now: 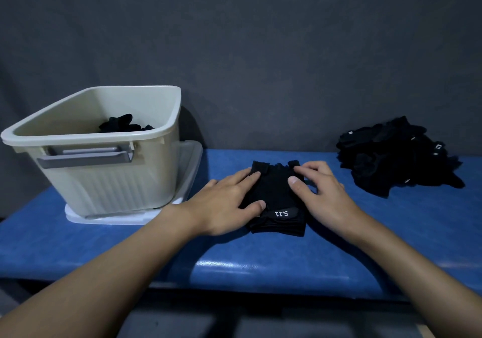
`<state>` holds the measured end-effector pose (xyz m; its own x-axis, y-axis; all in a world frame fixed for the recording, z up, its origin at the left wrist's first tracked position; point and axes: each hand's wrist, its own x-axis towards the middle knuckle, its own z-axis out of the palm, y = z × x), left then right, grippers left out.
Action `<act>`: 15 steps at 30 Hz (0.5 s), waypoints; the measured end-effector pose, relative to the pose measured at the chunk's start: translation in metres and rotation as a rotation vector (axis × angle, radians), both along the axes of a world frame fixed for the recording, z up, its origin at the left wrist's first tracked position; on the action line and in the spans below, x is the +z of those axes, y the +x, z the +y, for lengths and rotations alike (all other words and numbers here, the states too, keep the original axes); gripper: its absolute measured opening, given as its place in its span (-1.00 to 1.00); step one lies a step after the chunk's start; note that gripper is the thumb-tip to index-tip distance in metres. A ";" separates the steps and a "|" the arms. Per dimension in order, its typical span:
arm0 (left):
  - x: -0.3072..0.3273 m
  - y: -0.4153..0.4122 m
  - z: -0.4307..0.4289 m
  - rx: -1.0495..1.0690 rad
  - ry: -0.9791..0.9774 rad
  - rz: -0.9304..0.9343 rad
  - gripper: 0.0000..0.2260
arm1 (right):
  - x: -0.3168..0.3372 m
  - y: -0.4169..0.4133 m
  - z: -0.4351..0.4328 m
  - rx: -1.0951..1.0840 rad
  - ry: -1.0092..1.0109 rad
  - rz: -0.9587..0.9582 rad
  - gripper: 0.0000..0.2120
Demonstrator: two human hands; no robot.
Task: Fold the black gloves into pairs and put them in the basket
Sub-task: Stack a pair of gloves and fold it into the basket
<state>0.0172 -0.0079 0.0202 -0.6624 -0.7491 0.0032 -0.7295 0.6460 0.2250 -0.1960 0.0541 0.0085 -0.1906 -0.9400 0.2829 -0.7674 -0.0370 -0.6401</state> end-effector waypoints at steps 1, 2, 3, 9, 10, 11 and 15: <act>0.000 -0.001 0.001 0.006 0.003 -0.011 -0.36 | 0.000 -0.001 0.000 0.004 0.028 0.024 -0.50; 0.000 -0.001 0.001 0.012 0.006 -0.020 -0.36 | -0.002 -0.001 0.000 0.017 0.066 0.070 -0.49; 0.000 -0.001 0.001 0.016 0.005 -0.025 -0.37 | -0.004 -0.001 0.000 0.033 0.100 0.121 -0.49; 0.001 0.001 0.000 -0.017 -0.007 0.029 -0.35 | -0.001 -0.003 0.006 0.164 0.029 0.176 -0.46; 0.001 0.002 0.000 -0.030 -0.008 0.034 -0.35 | -0.002 -0.003 0.007 0.190 0.062 0.207 -0.46; 0.000 0.002 0.000 -0.044 -0.008 0.027 -0.35 | -0.003 -0.004 0.008 0.208 0.111 0.247 -0.45; -0.003 0.005 -0.005 -0.070 -0.019 -0.094 -0.32 | -0.008 -0.007 0.011 0.232 0.292 0.379 -0.37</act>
<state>0.0223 -0.0124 0.0176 -0.7114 -0.7012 -0.0479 -0.6995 0.6998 0.1450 -0.2027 0.0651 0.0004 0.0960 -0.9953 0.0119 -0.9397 -0.0946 -0.3286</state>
